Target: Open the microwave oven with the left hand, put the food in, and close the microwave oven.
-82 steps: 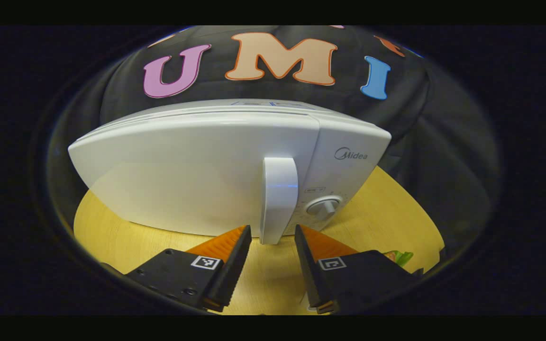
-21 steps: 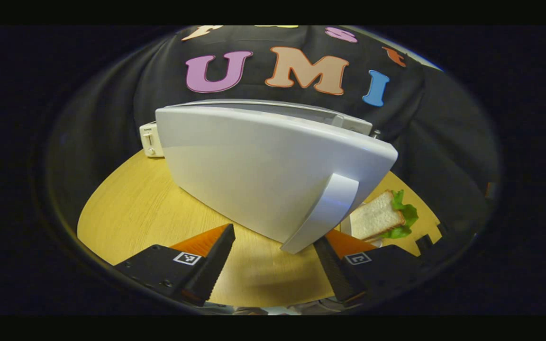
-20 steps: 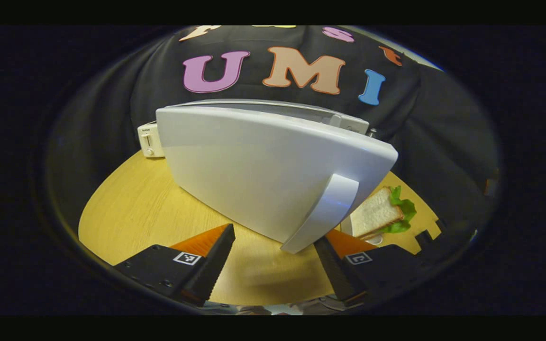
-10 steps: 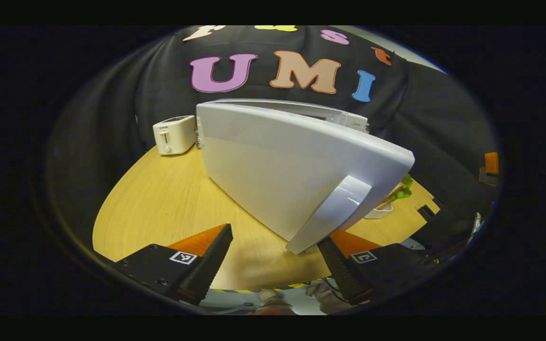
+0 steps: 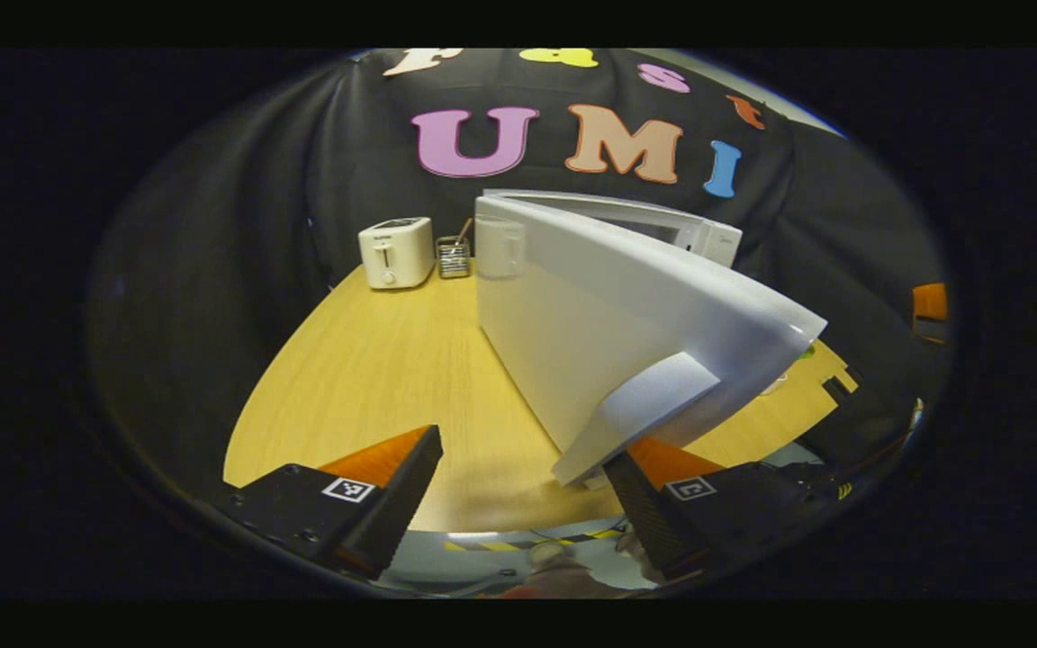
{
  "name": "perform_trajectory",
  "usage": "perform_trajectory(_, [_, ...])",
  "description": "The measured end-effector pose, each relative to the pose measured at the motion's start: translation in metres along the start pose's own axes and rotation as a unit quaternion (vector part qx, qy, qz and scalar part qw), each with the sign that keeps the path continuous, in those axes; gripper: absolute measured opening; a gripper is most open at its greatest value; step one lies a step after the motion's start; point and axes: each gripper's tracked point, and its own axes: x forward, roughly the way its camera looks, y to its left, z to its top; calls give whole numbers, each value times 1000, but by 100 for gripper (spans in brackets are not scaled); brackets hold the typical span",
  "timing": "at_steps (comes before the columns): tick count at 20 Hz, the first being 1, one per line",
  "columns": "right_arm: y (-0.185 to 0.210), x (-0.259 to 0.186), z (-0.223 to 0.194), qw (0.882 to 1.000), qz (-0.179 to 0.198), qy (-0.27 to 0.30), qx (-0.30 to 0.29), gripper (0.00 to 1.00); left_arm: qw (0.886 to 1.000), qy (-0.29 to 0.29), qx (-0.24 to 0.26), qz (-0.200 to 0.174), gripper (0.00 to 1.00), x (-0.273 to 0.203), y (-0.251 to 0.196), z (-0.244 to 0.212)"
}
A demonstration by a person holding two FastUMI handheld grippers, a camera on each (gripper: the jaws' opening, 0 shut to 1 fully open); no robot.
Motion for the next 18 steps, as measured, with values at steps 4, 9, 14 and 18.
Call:
perform_trajectory(4, [8,5,-7,1000,4,10,-2,93,999,6,-37,16,100,-9,31,-6])
perform_trajectory(9, [12,8,-12,1000,6,23,-1,93,996,4,-84,23,100,-16,54,-11])
perform_trajectory(14, [-3,11,-17,999,-10,33,11,93,995,12,-98,25,100,-19,64,-15])
perform_trajectory(18, [-26,26,-14,998,-26,45,20,100,993,22,-107,38,100,-28,72,-17])
